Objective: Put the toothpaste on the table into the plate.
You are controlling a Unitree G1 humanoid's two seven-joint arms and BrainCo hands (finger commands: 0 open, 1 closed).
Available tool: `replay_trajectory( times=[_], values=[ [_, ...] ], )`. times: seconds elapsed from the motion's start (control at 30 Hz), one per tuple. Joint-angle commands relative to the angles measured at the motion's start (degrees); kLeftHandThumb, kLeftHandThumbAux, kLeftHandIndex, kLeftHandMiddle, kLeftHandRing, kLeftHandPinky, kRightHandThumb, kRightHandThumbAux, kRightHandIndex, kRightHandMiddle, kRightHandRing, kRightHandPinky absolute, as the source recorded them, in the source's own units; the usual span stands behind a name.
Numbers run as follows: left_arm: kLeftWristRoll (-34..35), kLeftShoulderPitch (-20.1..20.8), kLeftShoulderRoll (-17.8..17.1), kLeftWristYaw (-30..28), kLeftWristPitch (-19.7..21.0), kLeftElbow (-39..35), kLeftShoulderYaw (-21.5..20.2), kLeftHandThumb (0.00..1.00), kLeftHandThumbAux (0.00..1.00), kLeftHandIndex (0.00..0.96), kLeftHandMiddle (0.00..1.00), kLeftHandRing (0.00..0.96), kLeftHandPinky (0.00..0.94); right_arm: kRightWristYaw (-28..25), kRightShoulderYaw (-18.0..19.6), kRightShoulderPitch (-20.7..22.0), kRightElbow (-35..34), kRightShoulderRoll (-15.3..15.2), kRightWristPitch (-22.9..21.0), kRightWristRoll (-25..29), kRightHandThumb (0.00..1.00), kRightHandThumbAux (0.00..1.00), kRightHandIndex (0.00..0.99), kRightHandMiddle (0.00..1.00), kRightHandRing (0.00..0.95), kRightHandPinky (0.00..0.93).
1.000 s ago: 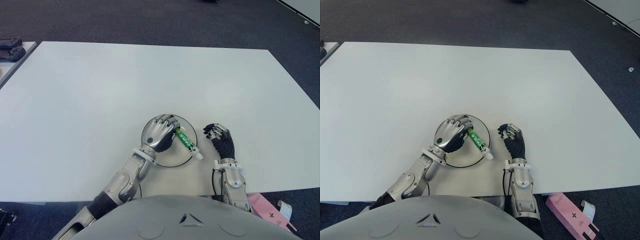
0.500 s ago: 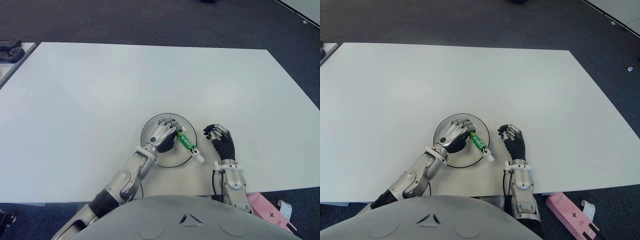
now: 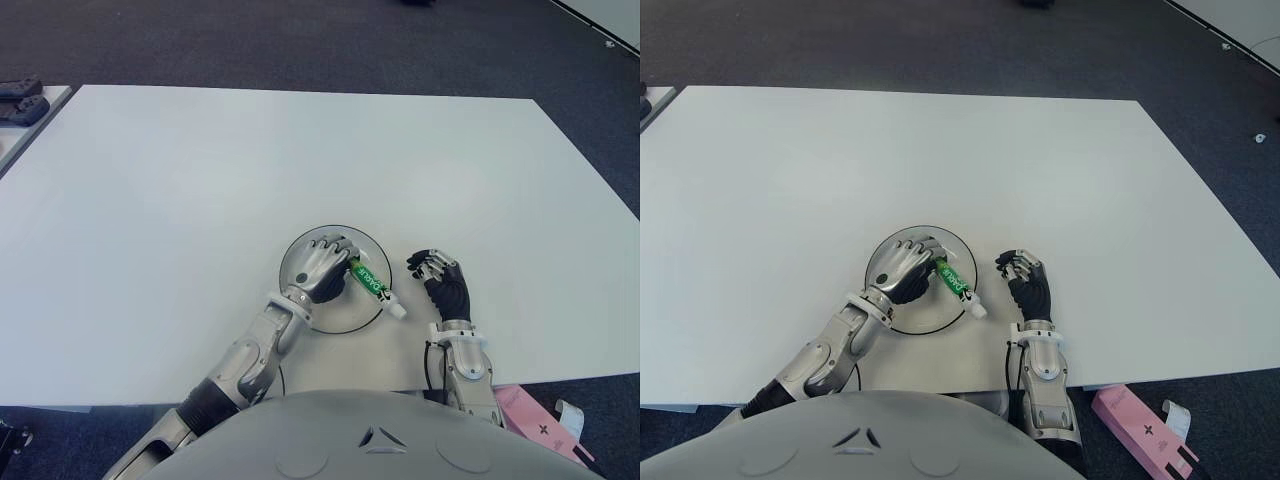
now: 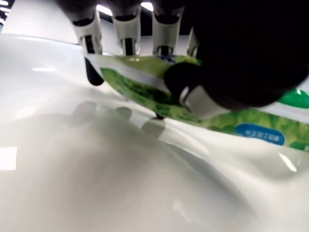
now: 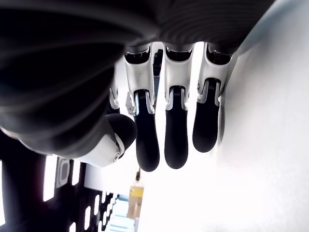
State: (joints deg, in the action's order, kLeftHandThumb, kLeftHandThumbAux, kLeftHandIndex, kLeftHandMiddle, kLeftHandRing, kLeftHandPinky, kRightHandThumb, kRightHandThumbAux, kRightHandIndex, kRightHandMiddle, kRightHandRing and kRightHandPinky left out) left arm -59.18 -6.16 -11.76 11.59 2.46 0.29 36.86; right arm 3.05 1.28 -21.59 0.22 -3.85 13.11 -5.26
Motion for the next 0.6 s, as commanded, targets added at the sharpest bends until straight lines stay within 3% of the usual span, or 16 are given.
replay_trajectory(
  times=[0.03,0.2,0.27,0.3,0.37,0.6],
  values=[
    [-0.7,-1.8,-1.6,1.6,0.6,2.8,0.0,0.704,0.696,0.433,0.717,0.732,0.699,-0.4,0.0,-0.5,0.8,0.1,-1.7,0.3,0.706,0.728,0.425,0.488,0.47,0.464],
    [-0.8,-1.7,-1.6,5.3,-0.4,3.1,-0.1,0.693,0.701,0.428,0.672,0.683,0.628,-0.5,0.1,-0.4,0.9,0.0,-1.8,0.3,0.706,0.728,0.425,0.489,0.471,0.468],
    [-0.5,-1.8,-1.4,5.6,-0.3,3.0,-0.2,0.689,0.704,0.423,0.586,0.595,0.562,-0.5,0.2,-0.4,0.9,0.0,-2.0,0.3,0.706,0.728,0.425,0.49,0.473,0.471],
    [-0.3,-1.9,-1.3,5.5,-0.2,2.9,-0.3,0.56,0.666,0.365,0.499,0.519,0.504,-0.5,0.2,-0.3,0.9,0.0,-2.1,0.3,0.706,0.728,0.425,0.49,0.473,0.469],
    [-0.1,-2.0,-1.3,5.5,-0.1,2.6,-0.4,0.415,0.629,0.289,0.394,0.424,0.428,-0.6,0.2,-0.3,0.8,0.0,-2.2,0.3,0.706,0.728,0.425,0.49,0.474,0.467],
    [-1.6,-2.8,-0.9,8.7,1.1,2.0,-0.9,0.256,0.652,0.108,0.207,0.23,0.244,-0.9,0.5,-0.2,1.2,-0.2,-1.8,0.4,0.706,0.728,0.425,0.491,0.476,0.472]
  ],
)
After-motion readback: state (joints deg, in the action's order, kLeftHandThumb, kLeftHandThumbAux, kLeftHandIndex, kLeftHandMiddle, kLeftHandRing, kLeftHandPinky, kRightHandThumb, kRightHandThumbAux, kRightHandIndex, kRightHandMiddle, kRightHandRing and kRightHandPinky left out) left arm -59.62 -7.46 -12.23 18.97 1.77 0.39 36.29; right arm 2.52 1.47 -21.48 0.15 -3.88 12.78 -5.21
